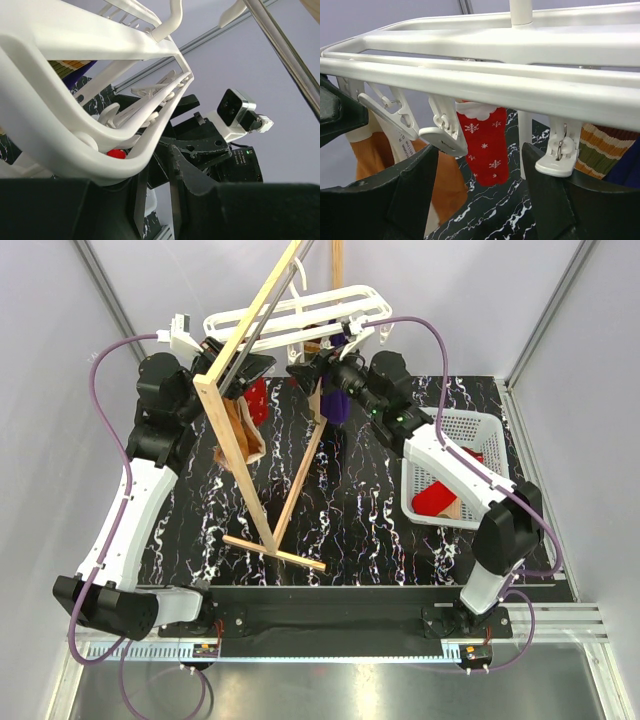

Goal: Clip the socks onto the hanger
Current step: Open the clamp at the hanger.

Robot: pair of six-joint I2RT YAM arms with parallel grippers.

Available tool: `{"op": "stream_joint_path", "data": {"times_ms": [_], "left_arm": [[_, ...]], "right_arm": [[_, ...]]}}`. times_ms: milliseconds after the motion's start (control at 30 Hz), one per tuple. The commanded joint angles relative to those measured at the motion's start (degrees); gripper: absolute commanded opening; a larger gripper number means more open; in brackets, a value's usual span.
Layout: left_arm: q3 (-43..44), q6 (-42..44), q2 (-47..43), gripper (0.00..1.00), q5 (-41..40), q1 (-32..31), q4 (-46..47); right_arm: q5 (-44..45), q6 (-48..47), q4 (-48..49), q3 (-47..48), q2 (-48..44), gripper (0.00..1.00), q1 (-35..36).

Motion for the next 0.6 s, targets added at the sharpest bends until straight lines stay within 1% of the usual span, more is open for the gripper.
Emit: {"op": "stream_joint_path", "data": {"times_ms": [0, 333, 500, 567], "left_arm": [[-0.6, -0.32, -0.09, 0.26, 1.52, 0.25, 3.44], [-0.6, -0.5, -0.09, 0.26, 1.7, 0.25, 3.79], [-0.78, -0.59, 0.0, 0.26, 1.87, 0.34, 4.06], [-0.69, -0.67, 0.0, 0.26, 1.96, 0.34, 4.06]], "right_arm": [[-1.11, 0.23, 3.79, 3.35, 0.86, 0.73, 0.57], [-1.64, 1.37, 5.37, 3.8, 1.48, 0.61, 0.57], [-1.73, 2.07, 5.9, 4.06, 1.92, 0.59, 0.57], [-1.82, 2.16, 5.55, 4.41, 2.18, 0.56, 0.57]]}}
